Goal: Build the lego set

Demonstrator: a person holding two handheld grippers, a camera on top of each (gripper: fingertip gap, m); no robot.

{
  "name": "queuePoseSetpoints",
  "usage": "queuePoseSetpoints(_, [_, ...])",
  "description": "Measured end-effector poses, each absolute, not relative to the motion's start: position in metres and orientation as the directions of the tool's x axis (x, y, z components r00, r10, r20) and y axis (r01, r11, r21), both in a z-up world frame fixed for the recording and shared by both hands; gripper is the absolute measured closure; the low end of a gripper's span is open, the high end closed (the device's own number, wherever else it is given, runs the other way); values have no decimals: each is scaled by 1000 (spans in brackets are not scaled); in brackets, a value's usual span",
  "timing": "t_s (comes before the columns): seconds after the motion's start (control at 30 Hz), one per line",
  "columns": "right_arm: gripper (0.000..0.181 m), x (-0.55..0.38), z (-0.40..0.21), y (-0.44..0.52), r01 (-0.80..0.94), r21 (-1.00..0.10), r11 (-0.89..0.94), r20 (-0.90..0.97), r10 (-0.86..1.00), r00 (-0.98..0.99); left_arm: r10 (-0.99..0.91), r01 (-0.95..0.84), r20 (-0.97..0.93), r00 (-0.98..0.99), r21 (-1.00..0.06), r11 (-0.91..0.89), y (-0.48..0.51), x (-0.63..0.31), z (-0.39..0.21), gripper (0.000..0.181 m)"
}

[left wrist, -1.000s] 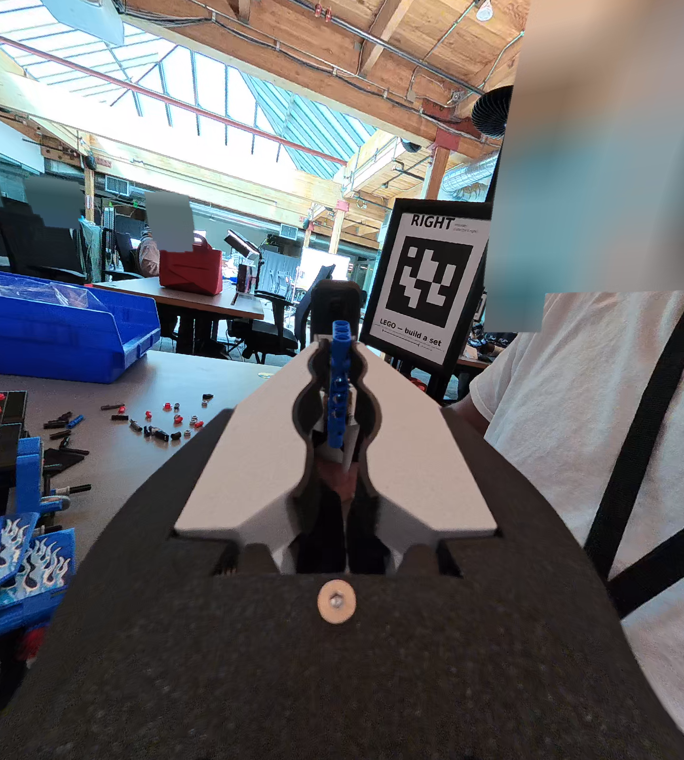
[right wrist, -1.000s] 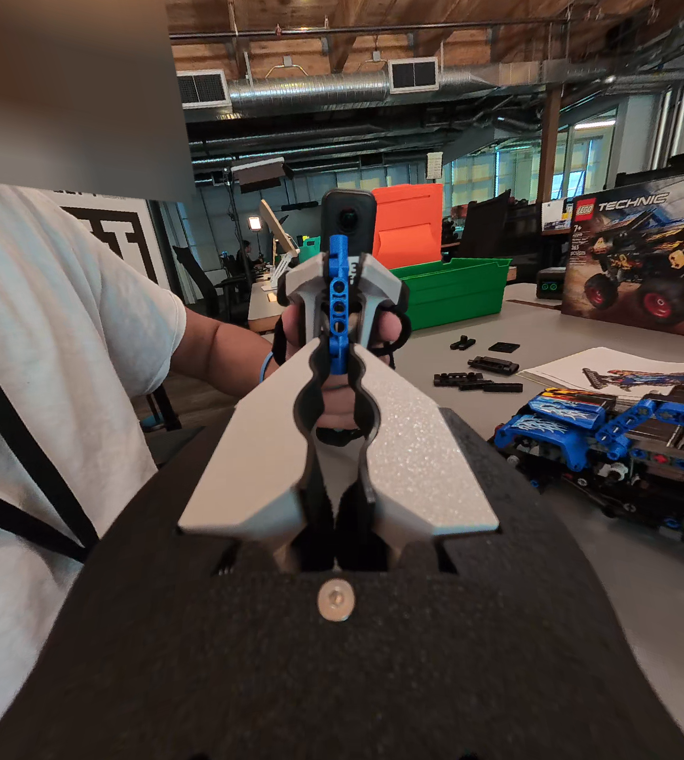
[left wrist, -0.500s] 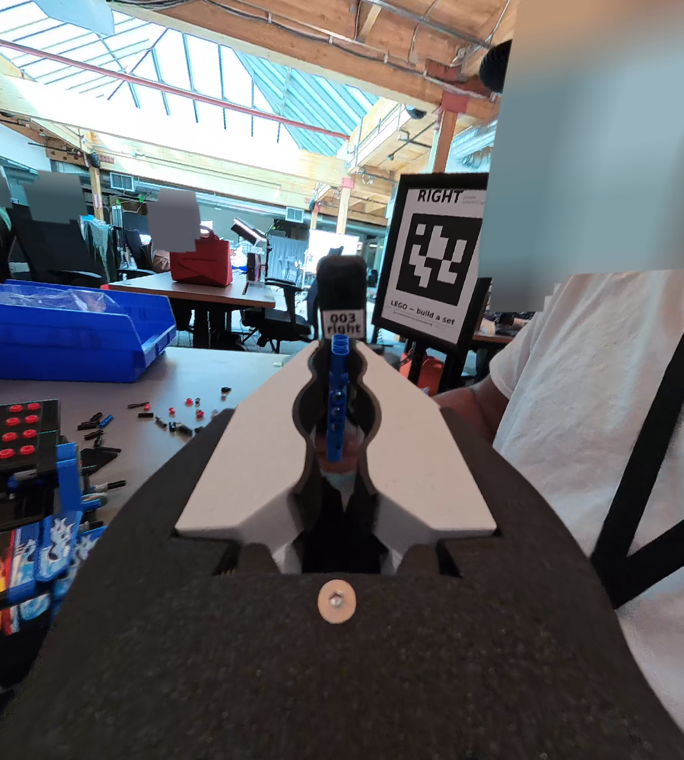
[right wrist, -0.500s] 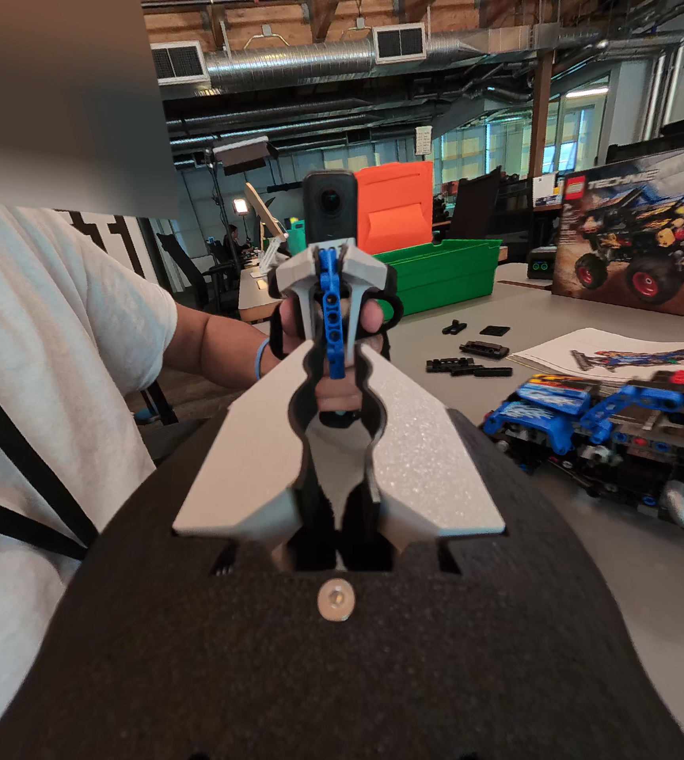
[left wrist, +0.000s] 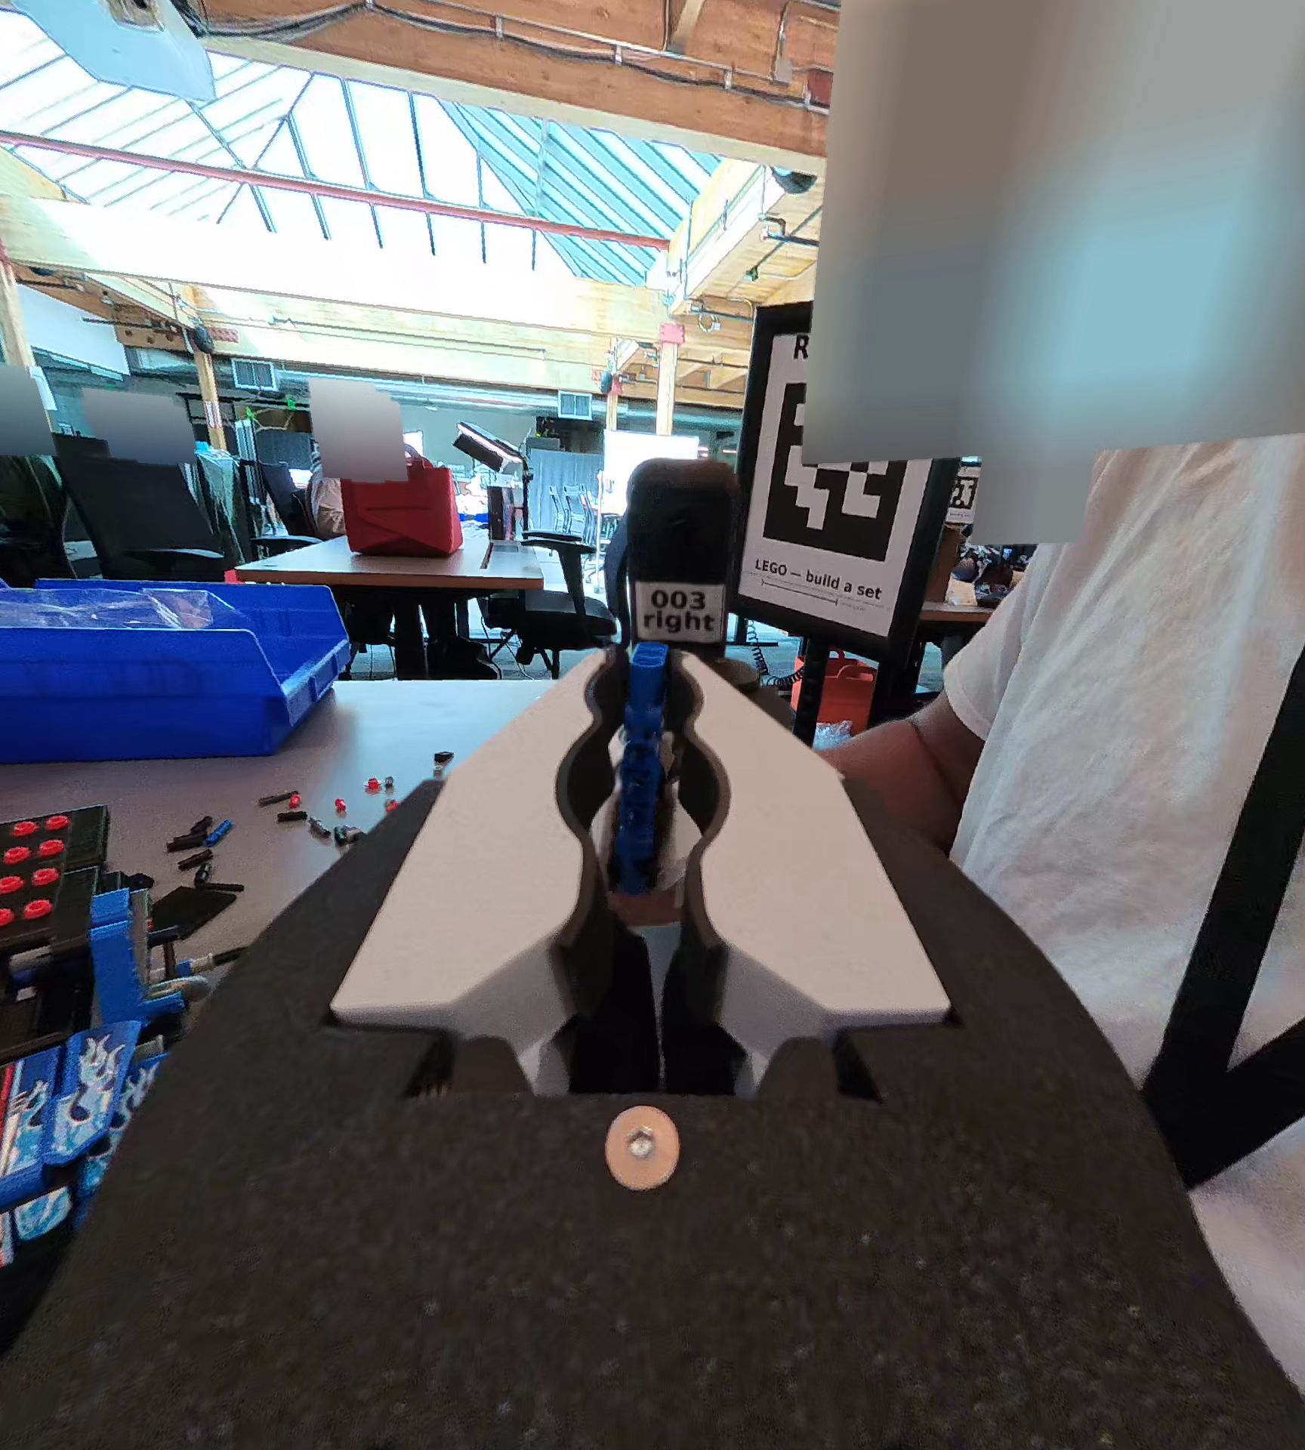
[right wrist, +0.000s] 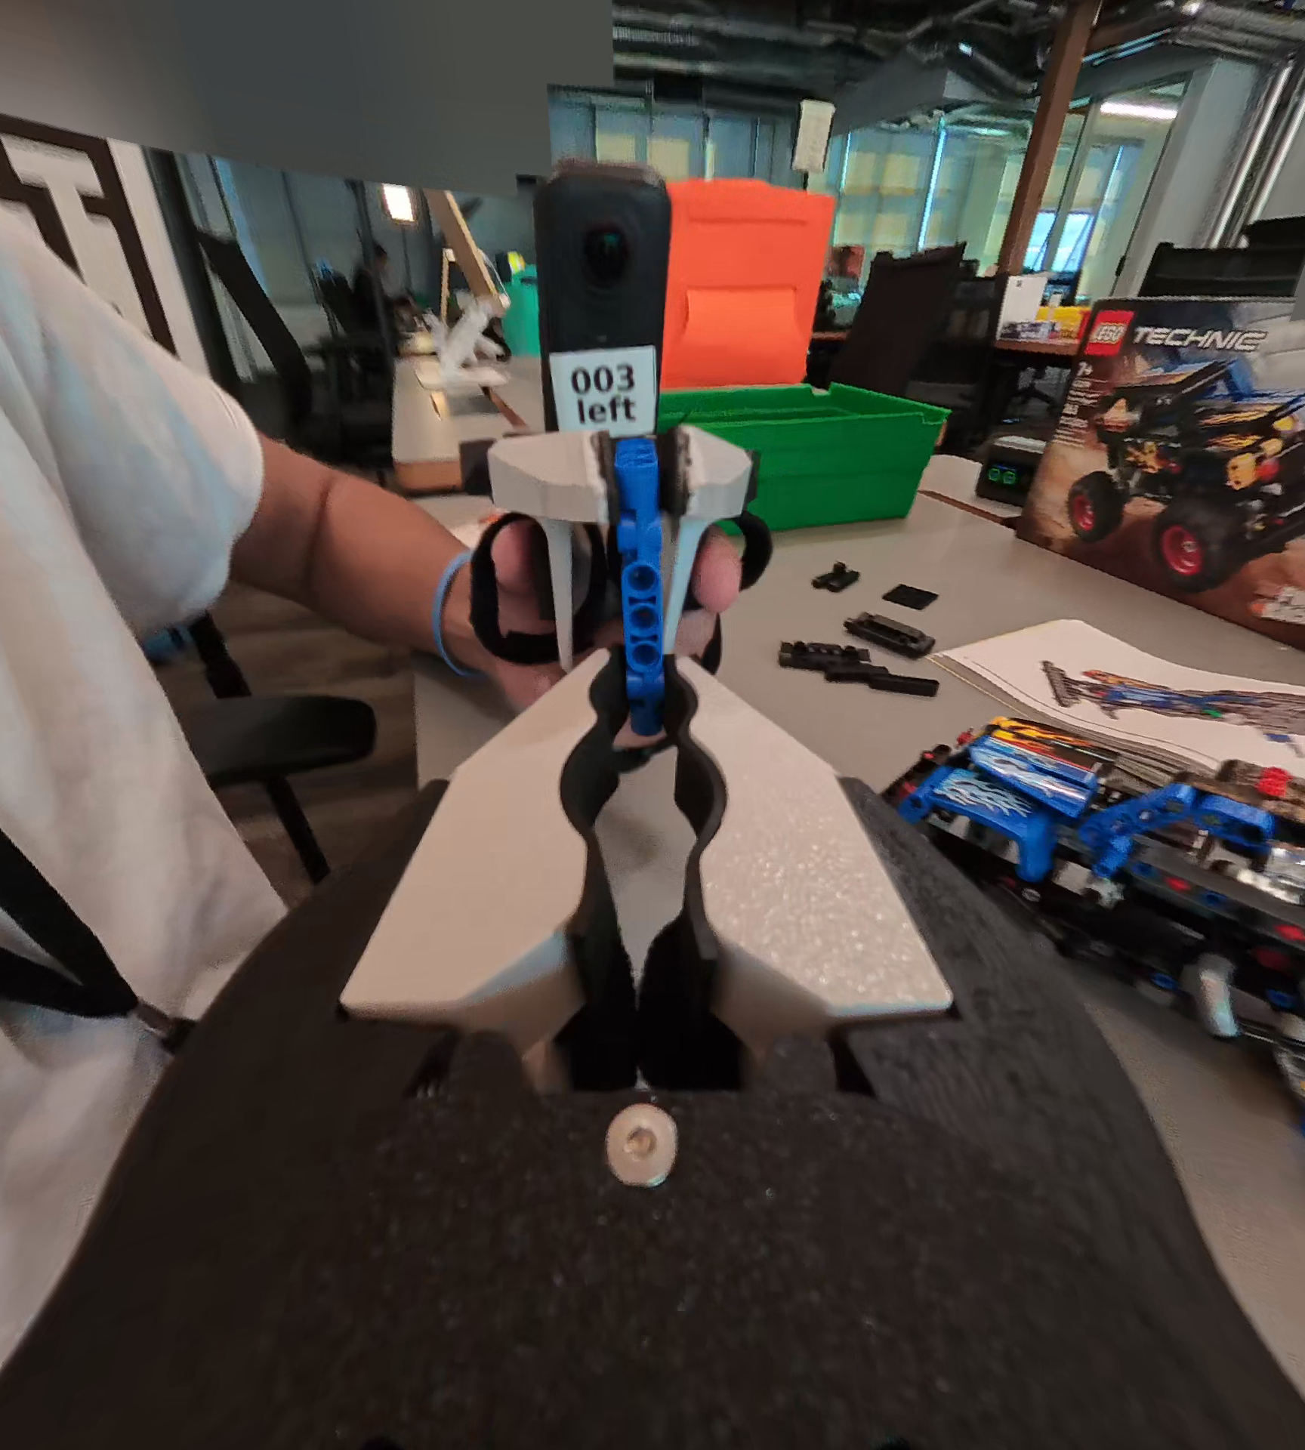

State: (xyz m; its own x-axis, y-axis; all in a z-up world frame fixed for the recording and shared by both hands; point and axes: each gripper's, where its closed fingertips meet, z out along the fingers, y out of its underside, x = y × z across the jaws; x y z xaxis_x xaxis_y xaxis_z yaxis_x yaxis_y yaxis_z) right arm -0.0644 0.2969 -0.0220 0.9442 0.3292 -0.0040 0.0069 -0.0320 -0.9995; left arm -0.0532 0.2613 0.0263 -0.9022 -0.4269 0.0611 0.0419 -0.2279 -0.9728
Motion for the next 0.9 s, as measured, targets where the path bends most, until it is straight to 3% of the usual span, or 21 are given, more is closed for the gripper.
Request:
queuePoseSetpoints(0.17, [174, -75, -12, 301, -119, -992, 38, -97, 366, 925, -387, 19, 100, -916, -956, -293, 263, -58, 34, 175])
queuePoseSetpoints(0.63, [174, -80, -4, 298, -127, -984, 128, -68, 390, 918, -359, 36, 93, -929, -941, -336, 262, -66, 39, 175])
queuePoseSetpoints(0.9, [174, -82, -1, 299, -225, -964, 144, -144, 429, 892, -350, 25, 107, -931, -936, -350, 262, -66, 40, 175])
